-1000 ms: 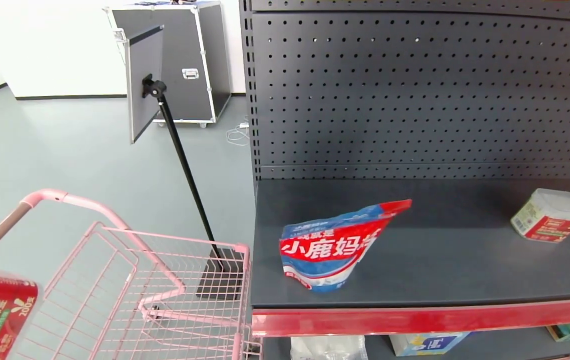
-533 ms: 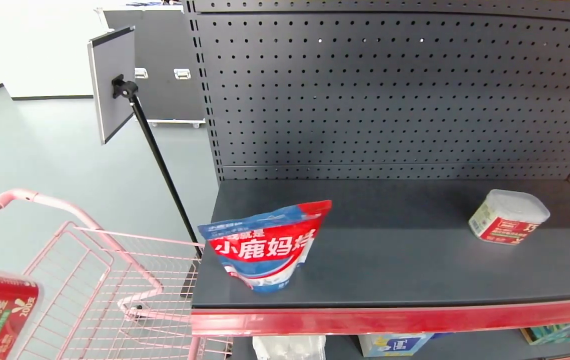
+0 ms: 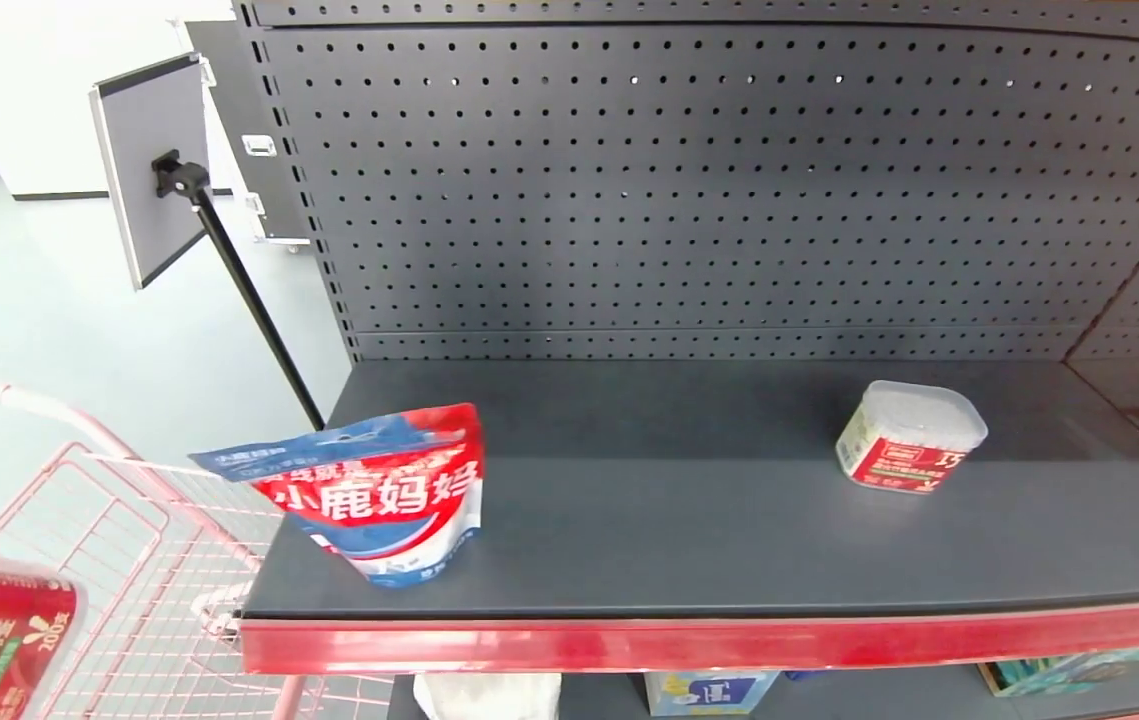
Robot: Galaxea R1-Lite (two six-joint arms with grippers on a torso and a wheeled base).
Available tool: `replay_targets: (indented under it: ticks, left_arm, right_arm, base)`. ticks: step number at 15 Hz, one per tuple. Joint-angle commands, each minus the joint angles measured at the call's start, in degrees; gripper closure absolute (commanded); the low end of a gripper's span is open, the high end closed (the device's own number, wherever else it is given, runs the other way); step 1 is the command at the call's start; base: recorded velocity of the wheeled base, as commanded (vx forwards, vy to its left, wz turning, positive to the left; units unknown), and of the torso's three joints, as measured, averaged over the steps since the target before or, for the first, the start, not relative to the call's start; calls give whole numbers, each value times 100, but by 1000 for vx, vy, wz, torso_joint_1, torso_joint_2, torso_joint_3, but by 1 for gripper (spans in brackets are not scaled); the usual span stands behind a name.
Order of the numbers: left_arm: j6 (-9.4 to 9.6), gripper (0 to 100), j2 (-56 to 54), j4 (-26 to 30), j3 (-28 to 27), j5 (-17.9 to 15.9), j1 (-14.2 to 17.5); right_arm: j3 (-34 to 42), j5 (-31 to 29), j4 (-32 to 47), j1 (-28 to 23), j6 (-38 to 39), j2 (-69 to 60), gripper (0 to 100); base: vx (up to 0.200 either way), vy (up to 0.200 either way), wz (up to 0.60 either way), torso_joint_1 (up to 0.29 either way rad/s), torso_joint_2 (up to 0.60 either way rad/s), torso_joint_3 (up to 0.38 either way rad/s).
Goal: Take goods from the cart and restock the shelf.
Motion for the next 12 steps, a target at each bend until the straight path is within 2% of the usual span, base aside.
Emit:
replay_targets:
  ticks: [1, 4, 9, 12]
  left_arm:
    - [0, 100, -134, 109, 23, 4, -5]
    - [0, 100, -345, 425, 23, 4, -13]
    - [9, 100, -362, 425, 14, 4, -40]
    - [105, 100, -362, 425, 23, -40, -40]
  right_arm:
    - [1, 0, -1, 0, 7, 2, 0]
    - [1, 0, -1, 0, -2, 2, 0]
    - [1, 9, -1, 0, 7, 2, 0]
    - [1, 18, -1, 0, 7, 2, 0]
  base:
    - [0, -200, 0, 2, 2, 2]
    - [0, -200, 0, 4, 5, 1]
    - [0, -200, 0, 1, 3, 3]
    - [0, -200, 0, 2, 2, 2]
